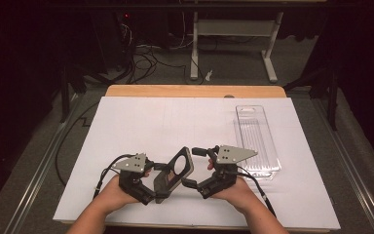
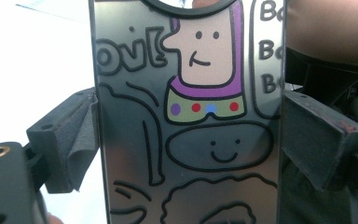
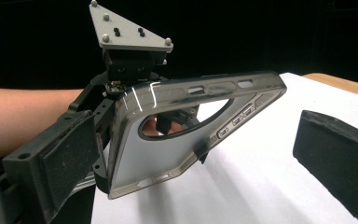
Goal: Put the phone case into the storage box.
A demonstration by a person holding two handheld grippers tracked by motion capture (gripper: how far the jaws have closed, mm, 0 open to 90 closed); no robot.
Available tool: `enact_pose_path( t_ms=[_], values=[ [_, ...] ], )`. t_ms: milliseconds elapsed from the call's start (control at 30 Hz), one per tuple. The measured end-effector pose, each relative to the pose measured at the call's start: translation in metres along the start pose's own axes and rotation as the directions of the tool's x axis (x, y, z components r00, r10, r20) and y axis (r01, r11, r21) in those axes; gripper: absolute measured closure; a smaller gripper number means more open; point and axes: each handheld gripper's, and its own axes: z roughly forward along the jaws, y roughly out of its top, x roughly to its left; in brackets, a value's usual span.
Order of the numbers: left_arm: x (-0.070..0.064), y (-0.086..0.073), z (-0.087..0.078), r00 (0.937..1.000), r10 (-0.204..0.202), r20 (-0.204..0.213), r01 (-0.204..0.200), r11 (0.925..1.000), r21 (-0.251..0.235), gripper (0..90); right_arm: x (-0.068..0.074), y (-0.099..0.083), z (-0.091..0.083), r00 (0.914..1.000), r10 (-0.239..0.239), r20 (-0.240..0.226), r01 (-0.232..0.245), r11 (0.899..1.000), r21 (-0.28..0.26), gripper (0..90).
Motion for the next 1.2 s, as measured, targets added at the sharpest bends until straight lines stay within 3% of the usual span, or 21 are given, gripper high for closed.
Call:
enact_pose_path(
  t_ms=[567, 1200],
  values=[
    [-0.0008, 0.0002, 0.0009, 1.0, 0.0, 0.004, 0.0, 1.0, 0.006, 12.8, 0.0, -0.0006, 0.0001, 1.0, 0.005, 0.001, -0.005, 1.0, 0.002, 0.5],
    [-0.0007, 0.0007, 0.0013, 0.9995, 0.006, 0.032, -0.006, 0.9999, 0.01, 12.8, -0.0086, -0.0005, 0.0056, 0.995, 0.026, -0.097, -0.029, 0.999, -0.029, 0.6]
  ],
)
